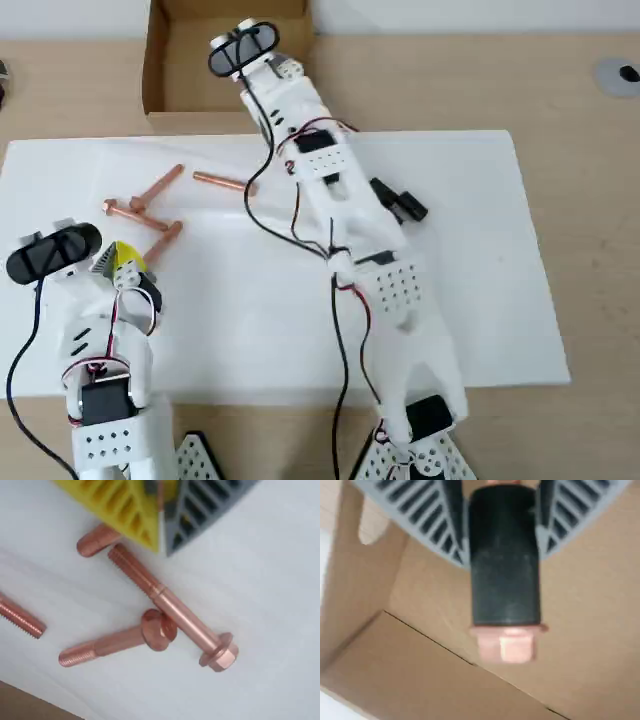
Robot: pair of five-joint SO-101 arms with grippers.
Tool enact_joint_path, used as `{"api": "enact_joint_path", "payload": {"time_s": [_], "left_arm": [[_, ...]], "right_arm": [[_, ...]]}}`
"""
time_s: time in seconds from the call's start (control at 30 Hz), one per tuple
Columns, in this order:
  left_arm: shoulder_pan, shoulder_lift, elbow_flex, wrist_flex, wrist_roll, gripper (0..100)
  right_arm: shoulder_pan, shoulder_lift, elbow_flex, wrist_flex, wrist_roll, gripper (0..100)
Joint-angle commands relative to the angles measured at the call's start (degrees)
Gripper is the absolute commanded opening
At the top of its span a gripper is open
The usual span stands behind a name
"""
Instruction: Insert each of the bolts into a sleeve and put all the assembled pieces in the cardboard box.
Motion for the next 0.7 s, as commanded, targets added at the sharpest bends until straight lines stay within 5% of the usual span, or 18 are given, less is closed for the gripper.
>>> {"api": "enact_joint_path", "payload": {"time_s": [0.0, 0.27, 0.67], "left_arm": [[0.7, -0.7, 0.5, 0.3, -0.2, 1], [0.7, -0.7, 0.5, 0.3, -0.2, 1], [0.7, -0.7, 0.5, 0.3, -0.2, 1]], "right_arm": [[2.2, 2.4, -13.0, 3.7, 0.4, 1.2], [3.7, 11.6, -30.9, 14.7, 0.5, 21.0], [3.6, 16.9, -43.3, 21.7, 0.4, 21.7]]}}
